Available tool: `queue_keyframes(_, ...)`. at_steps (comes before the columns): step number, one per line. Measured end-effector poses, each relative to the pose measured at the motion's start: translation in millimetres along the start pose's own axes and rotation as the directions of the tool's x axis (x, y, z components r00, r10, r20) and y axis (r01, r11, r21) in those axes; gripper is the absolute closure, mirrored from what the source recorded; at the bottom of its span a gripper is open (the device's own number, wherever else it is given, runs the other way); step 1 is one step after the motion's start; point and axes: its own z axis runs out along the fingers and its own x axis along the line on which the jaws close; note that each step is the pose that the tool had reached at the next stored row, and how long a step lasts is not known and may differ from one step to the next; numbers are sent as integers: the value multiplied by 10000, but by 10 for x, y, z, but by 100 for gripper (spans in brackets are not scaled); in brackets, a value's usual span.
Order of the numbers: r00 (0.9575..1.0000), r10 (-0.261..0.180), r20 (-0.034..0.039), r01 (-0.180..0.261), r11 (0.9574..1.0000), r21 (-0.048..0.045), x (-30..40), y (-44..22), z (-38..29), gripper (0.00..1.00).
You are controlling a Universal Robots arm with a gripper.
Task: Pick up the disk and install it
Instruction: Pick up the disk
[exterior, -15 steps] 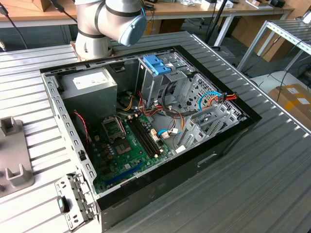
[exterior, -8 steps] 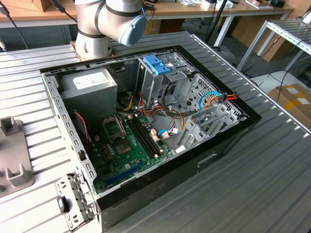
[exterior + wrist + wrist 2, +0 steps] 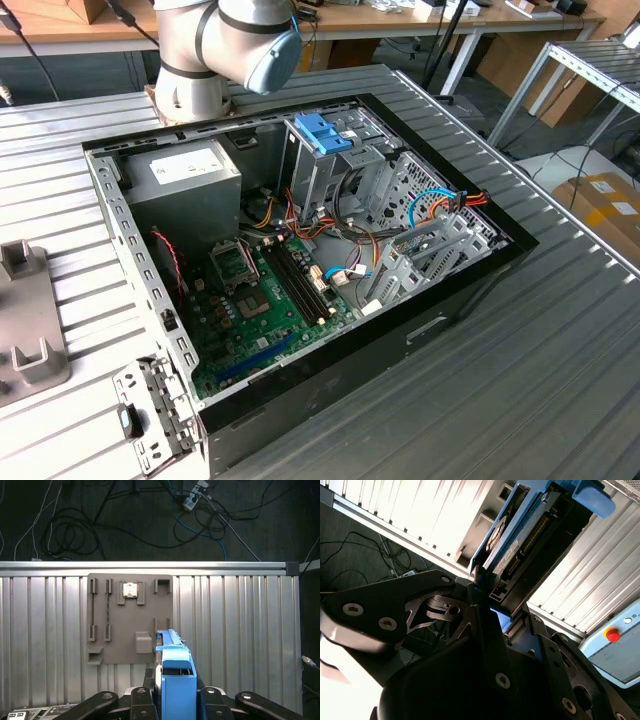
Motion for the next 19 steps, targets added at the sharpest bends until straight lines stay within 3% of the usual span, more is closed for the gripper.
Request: queue_keyframes(19, 10000, 0, 1, 0, 10000, 0, 2, -174, 4, 63)
